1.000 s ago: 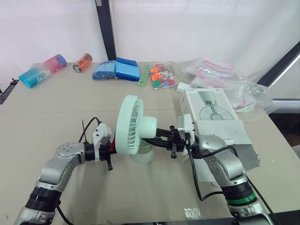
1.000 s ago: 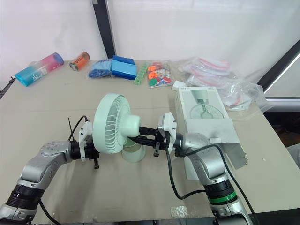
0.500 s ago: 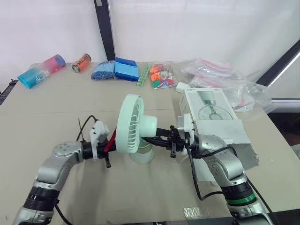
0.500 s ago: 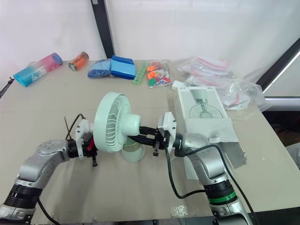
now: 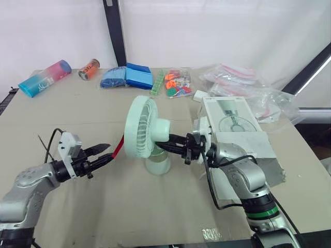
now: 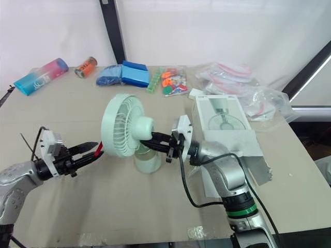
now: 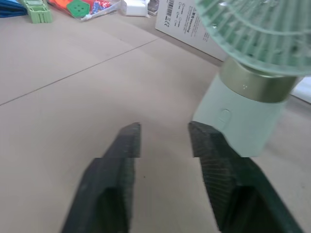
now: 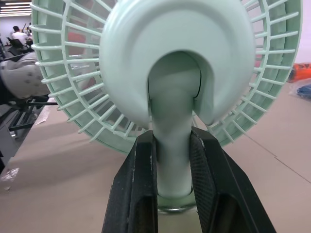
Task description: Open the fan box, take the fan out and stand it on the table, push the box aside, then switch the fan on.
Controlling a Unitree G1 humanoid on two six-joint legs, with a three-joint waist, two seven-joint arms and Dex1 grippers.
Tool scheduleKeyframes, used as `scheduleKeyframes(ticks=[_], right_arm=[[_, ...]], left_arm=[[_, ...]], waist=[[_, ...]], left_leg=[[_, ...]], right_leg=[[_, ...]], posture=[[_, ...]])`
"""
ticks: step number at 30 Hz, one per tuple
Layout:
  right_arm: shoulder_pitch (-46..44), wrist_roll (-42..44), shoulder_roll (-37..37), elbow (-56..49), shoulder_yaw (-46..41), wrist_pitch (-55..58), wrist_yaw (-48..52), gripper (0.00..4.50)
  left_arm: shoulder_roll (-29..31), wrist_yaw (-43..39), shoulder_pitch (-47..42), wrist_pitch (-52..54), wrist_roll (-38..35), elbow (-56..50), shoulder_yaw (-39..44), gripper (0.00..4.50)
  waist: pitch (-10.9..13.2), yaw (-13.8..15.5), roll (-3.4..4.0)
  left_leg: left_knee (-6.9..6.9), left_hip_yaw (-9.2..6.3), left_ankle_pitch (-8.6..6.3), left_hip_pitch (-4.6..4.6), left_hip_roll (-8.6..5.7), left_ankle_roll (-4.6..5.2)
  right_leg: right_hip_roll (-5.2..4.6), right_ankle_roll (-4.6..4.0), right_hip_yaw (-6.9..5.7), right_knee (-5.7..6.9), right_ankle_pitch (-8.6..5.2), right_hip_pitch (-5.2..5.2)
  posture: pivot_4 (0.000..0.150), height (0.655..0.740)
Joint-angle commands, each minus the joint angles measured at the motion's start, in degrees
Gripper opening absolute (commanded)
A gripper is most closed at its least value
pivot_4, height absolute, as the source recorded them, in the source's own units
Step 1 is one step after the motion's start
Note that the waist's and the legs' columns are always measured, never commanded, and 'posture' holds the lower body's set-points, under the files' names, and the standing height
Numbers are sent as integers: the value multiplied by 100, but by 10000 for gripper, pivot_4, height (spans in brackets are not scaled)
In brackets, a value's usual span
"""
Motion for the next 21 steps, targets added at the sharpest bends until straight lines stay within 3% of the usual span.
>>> scheduleKeyframes(ticks=[1, 2, 4, 21], right_arm=[[-549, 240, 243, -66, -242, -46, -135, 3694], [-655, 199, 309, 5, -222, -77, -154, 3694], [-872, 122, 495, 201, -162, -131, -194, 3694], [-1873, -965, 1565, 2530, 289, -1478, -20, 3694]], left_arm=[[66, 180, 303, 230, -562, -440, 668, 34748], [70, 202, 425, 210, -556, -469, 738, 39376], [82, 189, 729, 188, -554, -526, 848, 44460], [-28, 658, 1263, 99, -290, -699, 616, 44460]], waist=[[0, -5, -1], [0, -11, -1], [0, -26, 0], [-1, -11, -1]], left_leg=[[0, 2, 0, -1, 1, 0], [0, 0, 0, -1, 0, 0], [-2, 6, 0, -1, 1, 0], [-5, 9, 1, -5, 1, -2]], right_leg=[[0, 0, 0, 0, 0, -2], [0, 0, 0, 0, 0, -2], [0, 0, 1, 0, 0, -6], [-4, -11, -2, 2, 6, -14]], posture=[[1500, 7400], [1500, 7400], [1500, 7400], [1500, 7400]])
